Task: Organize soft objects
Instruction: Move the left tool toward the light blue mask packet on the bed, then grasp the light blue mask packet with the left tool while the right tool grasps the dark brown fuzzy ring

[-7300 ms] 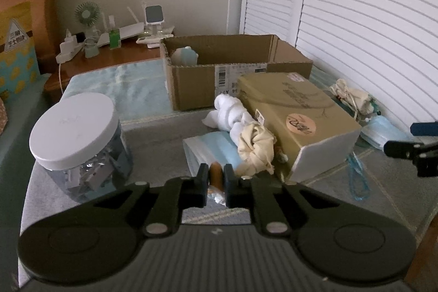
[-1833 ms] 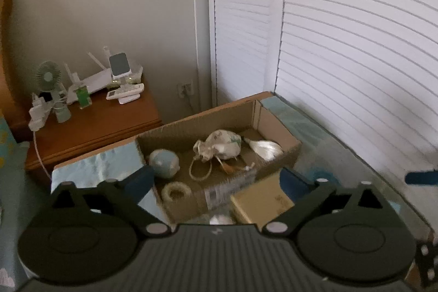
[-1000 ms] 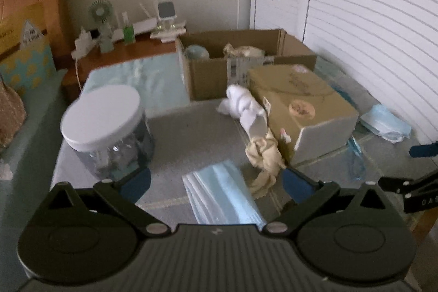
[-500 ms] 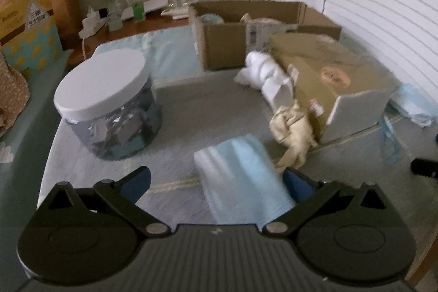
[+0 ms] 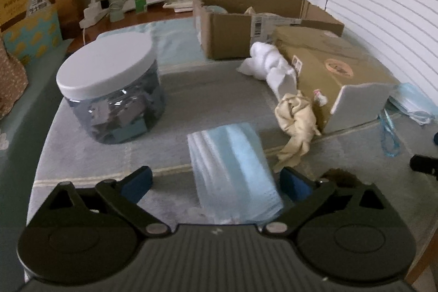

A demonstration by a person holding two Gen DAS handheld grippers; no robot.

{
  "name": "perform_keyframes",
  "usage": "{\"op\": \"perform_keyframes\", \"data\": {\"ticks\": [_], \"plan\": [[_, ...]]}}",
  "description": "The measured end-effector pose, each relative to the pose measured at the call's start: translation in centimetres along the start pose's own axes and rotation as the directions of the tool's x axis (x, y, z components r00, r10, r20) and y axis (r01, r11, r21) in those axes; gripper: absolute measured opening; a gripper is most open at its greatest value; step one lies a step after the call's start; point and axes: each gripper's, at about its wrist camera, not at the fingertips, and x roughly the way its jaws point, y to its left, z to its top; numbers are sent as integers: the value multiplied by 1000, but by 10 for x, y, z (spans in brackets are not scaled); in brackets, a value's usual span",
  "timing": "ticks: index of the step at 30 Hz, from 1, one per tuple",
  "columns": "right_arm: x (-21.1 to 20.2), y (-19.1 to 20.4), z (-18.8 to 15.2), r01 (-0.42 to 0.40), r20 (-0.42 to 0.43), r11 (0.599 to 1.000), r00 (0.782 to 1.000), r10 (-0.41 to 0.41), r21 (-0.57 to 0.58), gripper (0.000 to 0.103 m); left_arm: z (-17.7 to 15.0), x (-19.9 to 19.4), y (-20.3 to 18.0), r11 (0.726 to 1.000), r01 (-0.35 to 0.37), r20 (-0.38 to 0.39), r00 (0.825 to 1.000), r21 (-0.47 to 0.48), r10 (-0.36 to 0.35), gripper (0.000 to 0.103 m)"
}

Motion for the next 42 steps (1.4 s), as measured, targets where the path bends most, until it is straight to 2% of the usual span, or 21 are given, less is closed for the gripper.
{"op": "perform_keyframes", "data": {"ticks": [3, 5, 7, 10, 15, 20, 22, 26, 31, 36, 39, 42], "plan": [[-1, 2, -1, -11, 2, 1000, 1000, 11, -11, 103, 1, -2, 0, 1000, 0, 24, 1000, -8, 0, 81], [-1, 3, 0, -18, -1, 1000, 1000, 18, -15, 103, 2, -5, -1, 1000, 3, 37, 999, -5, -3, 59], [-2, 6, 0, -30, -10, 999, 999, 30, -30, 103, 2, -6, -3, 1000, 16, 39, 999, 5, -16, 52], [-3, 12, 1, -49, -19, 997, 999, 48, -53, 103, 1, -7, -6, 1000, 15, 48, 999, 14, -15, 48], [-7, 29, 3, -82, -24, 989, 997, 80, -123, 103, 0, -8, -3, 1000, 8, 47, 999, 0, -8, 47], [-11, 57, 8, -187, -34, 959, 982, 184, -211, 99, -2, -11, -3, 1000, -15, 57, 998, 10, 15, 51], [-11, 72, 12, -217, -41, 942, 976, 214, -254, 90, -4, -11, 1, 1000, -8, 58, 998, -4, 8, 55], [-10, 97, 18, -265, -50, 912, 964, 263, -313, 85, -5, -11, 8, 1000, -14, 58, 998, -20, 15, 65], [-6, 120, 22, -317, -69, 876, 947, 314, -363, 79, -5, -10, 13, 1000, -11, 60, 998, -29, 13, 66], [0, 134, 26, -334, -77, 859, 940, 331, -388, 73, -4, -8, 13, 1000, -12, 58, 998, -28, 13, 67], [1, 137, 27, -341, -77, 853, 938, 339, -395, 62, -4, -8, 12, 999, -14, 54, 998, -28, 16, 68], [0, 139, 28, -349, -84, 850, 935, 345, -394, 52, -3, -8, 11, 1000, -12, 52, 999, -20, 13, 62]]}}
